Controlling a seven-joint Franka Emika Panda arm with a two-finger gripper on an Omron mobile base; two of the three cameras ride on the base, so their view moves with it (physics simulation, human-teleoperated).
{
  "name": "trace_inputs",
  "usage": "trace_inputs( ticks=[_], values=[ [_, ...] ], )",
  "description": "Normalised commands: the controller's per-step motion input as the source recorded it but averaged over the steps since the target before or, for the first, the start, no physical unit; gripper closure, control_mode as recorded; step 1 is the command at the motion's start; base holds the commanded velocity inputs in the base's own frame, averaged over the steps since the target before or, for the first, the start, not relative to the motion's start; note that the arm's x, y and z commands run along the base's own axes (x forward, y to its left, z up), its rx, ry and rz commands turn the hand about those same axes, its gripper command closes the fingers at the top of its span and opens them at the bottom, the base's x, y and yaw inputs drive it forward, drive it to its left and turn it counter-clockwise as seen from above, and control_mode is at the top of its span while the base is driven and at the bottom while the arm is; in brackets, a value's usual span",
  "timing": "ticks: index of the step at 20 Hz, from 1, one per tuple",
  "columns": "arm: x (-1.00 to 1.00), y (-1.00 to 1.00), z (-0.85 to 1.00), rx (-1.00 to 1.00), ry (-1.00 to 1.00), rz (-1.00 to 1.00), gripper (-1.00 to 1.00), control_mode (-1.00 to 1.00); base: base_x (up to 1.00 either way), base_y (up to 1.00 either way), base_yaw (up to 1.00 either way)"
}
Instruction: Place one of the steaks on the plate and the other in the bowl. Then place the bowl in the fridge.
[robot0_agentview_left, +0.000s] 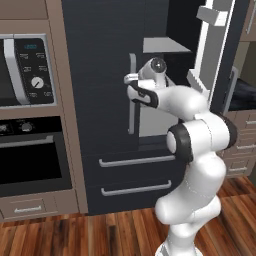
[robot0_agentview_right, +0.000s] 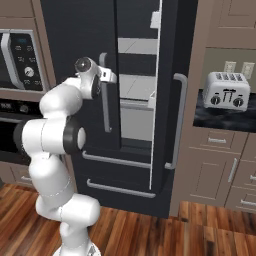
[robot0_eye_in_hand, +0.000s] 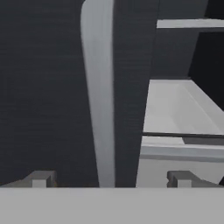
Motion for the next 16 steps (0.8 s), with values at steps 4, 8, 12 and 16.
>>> trace_inputs(
  ticks=[4, 8, 12, 16],
  values=[
    [0.70, 0.00, -0.08, 0.00, -0.07, 0.02, -1.00, -1.00, 0.00, 0.00, 0.00],
    [0.97, 0.00, 0.00, 0.00, 0.03, 0.00, -1.00, -1.00, 0.00, 0.00, 0.00],
    [1.00, 0.00, 0.00, 0.00, 0.14, 0.00, -1.00, -1.00, 0.00, 0.00, 0.00],
    [1.00, 0.09, 0.00, 0.00, 0.18, 0.00, -1.00, -1.00, 0.00, 0.00, 0.00]
  ],
)
